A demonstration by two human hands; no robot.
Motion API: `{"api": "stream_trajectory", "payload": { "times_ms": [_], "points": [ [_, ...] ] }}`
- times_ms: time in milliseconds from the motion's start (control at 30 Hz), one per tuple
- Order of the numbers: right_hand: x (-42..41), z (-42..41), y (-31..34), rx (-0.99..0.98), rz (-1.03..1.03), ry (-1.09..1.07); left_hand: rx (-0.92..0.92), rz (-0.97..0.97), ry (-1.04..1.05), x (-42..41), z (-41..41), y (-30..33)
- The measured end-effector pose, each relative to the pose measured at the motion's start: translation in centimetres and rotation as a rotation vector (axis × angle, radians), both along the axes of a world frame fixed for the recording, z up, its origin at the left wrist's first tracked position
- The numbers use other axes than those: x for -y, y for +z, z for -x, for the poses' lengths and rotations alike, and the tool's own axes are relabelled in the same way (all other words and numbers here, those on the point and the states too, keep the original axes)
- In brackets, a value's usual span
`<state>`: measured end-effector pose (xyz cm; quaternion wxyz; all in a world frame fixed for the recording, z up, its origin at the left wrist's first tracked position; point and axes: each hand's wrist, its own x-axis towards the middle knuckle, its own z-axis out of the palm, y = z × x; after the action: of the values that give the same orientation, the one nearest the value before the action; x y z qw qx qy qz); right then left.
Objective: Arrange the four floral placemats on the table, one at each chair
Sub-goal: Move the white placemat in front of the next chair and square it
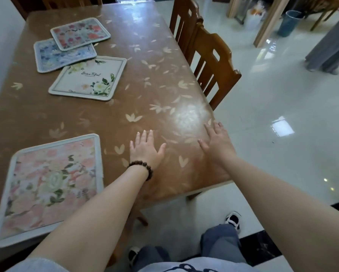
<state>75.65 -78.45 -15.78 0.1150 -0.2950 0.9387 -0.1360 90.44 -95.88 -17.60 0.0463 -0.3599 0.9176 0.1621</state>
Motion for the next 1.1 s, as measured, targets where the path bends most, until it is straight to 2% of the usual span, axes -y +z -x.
{"api": "stream_trajectory", "payload": {
  "times_ms": [267, 433, 600, 867, 1100],
  "points": [
    [-3.8, 15.0, -0.2, 0.019, -0.018, 0.291, -0.019, 0.010, 0.263, -8.3, 11.4, 0.0],
    [-3.4, 21.2, 1.5, -0.012, 0.076, 0.410, -0.017, 0.049, 0.384, -10.6, 15.7, 2.3],
    [-0.7, 25.0, 3.6, -0.060, 0.162, 0.513, -0.029, 0.100, 0.457, -9.9, 18.9, 4.1],
    [3.9, 29.6, 5.2, -0.110, 0.167, 0.624, -0.064, 0.121, 0.533, -7.7, 25.0, 4.7],
    [12.8, 35.8, 4.1, -0.142, 0.166, 0.773, -0.108, 0.143, 0.663, -1.7, 30.5, 3.2]
  ]
}}
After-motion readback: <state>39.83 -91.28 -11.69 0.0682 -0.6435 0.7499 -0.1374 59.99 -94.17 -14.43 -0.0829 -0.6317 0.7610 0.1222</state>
